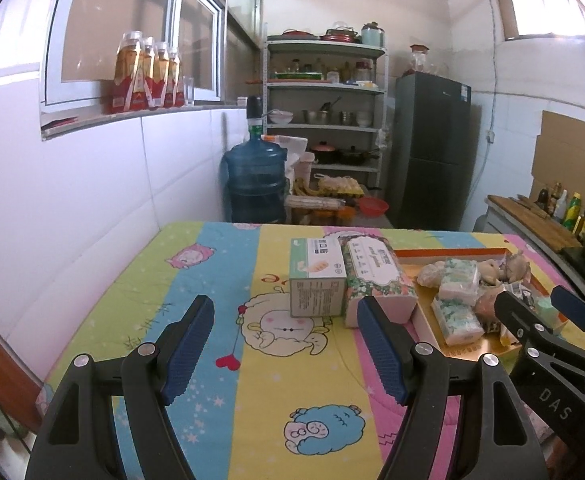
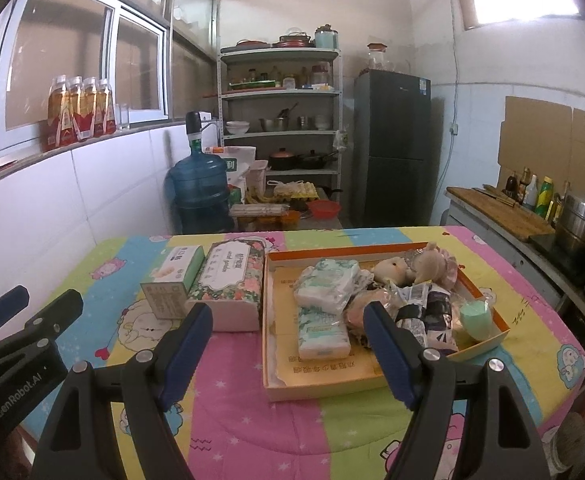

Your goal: Organize soft objects

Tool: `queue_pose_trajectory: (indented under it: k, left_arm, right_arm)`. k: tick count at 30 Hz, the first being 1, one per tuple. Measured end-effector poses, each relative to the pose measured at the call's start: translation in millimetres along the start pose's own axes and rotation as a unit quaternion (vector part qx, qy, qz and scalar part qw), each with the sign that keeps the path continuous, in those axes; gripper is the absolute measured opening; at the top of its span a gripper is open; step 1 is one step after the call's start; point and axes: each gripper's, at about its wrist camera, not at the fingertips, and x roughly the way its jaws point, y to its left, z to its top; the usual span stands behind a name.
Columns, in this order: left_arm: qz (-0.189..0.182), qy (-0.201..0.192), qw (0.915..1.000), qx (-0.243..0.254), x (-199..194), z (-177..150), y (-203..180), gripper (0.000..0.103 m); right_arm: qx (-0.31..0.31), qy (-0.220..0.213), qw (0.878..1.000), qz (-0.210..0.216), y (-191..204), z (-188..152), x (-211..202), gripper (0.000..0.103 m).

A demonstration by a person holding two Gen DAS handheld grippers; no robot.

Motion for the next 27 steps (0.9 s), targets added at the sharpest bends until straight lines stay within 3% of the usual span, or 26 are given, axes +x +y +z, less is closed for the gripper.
queue_pose_trajectory:
  k: [27]
  left_arm:
    - [0.001, 0.003, 1.0000, 0.001, 0.9, -1.4, -0.8, 0.076]
  right_arm:
    - [-0.003, 0.006, 1.000, 0.005, 0.2, -2.2, 2.6, 0.077]
